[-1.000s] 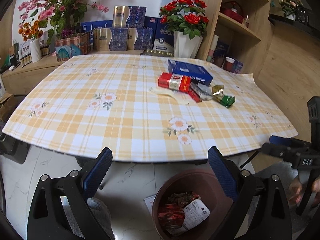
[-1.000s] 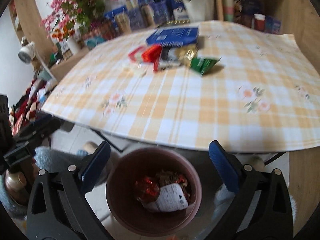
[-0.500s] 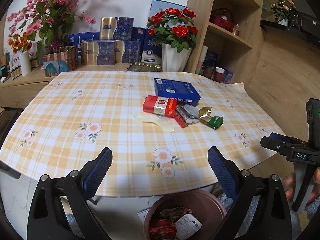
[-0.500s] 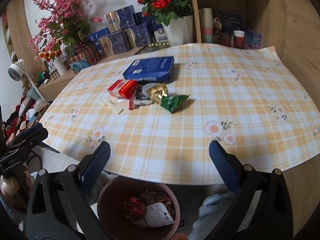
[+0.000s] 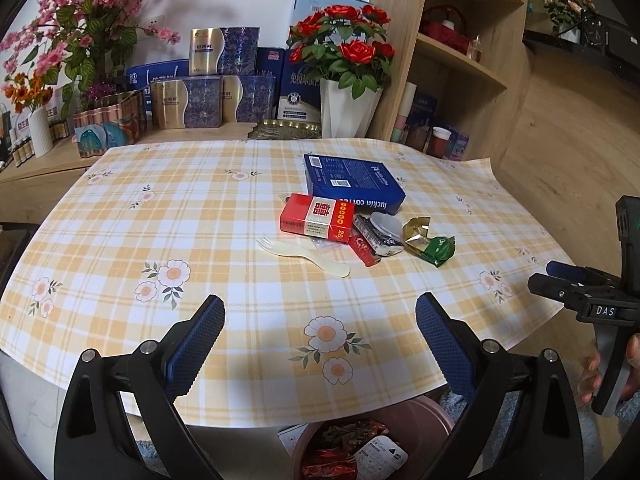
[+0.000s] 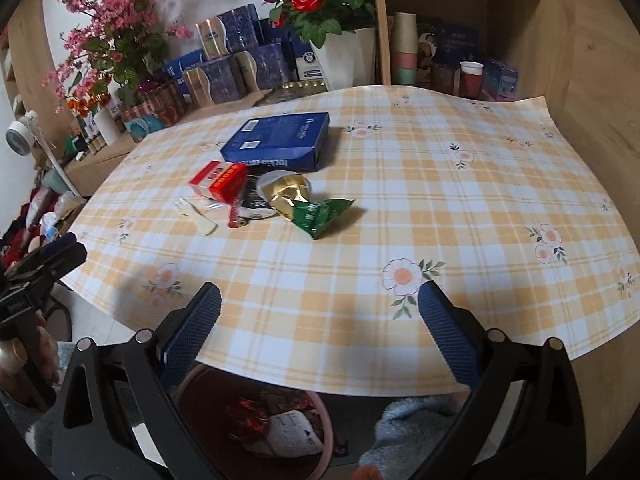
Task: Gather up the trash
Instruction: 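Move both grippers back toward the remaining items on the table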
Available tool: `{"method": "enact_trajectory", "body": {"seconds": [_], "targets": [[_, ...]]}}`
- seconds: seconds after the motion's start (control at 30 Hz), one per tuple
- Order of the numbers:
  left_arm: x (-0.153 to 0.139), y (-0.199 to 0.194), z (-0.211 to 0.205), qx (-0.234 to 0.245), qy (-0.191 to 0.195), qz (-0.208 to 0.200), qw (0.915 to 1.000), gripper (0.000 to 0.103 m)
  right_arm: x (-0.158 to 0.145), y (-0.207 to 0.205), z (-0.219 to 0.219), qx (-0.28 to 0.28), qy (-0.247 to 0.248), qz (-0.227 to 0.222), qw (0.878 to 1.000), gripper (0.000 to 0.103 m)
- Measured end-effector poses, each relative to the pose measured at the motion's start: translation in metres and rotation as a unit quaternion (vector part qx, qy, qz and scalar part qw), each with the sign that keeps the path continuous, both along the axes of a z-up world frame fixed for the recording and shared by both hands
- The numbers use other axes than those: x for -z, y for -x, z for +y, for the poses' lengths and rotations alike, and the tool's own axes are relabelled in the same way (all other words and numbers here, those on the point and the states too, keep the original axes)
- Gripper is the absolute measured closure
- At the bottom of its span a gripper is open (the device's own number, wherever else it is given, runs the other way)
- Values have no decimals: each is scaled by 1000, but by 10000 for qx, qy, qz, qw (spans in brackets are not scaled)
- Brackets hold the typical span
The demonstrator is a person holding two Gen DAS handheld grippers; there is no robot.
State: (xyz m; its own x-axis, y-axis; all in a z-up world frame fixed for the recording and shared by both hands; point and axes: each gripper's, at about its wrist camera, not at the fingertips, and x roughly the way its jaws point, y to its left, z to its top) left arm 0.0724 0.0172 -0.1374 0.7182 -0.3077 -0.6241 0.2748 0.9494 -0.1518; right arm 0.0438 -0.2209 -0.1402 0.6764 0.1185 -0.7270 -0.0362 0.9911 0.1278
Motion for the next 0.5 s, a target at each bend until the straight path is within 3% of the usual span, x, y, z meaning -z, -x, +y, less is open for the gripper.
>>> {"method": "enact_trajectory", "body": {"seconds": [0.23,0.37,0.47,0.5], "targets": [[7,-17,-4,57,25,160,9999,9,12,-23,-6,87,43,145,9998,6],[12,-27,-7,88,61,264,9996,9,19,-43,-2,-178,282,223,9992,6],[16,-38,-9,68,130,386,9991,9,25,-63,6,-469,709,224,9961,11],[18,-43,-9,53,175,452,9988,9,29,-73,10,-612,857,261,9941,18]]}}
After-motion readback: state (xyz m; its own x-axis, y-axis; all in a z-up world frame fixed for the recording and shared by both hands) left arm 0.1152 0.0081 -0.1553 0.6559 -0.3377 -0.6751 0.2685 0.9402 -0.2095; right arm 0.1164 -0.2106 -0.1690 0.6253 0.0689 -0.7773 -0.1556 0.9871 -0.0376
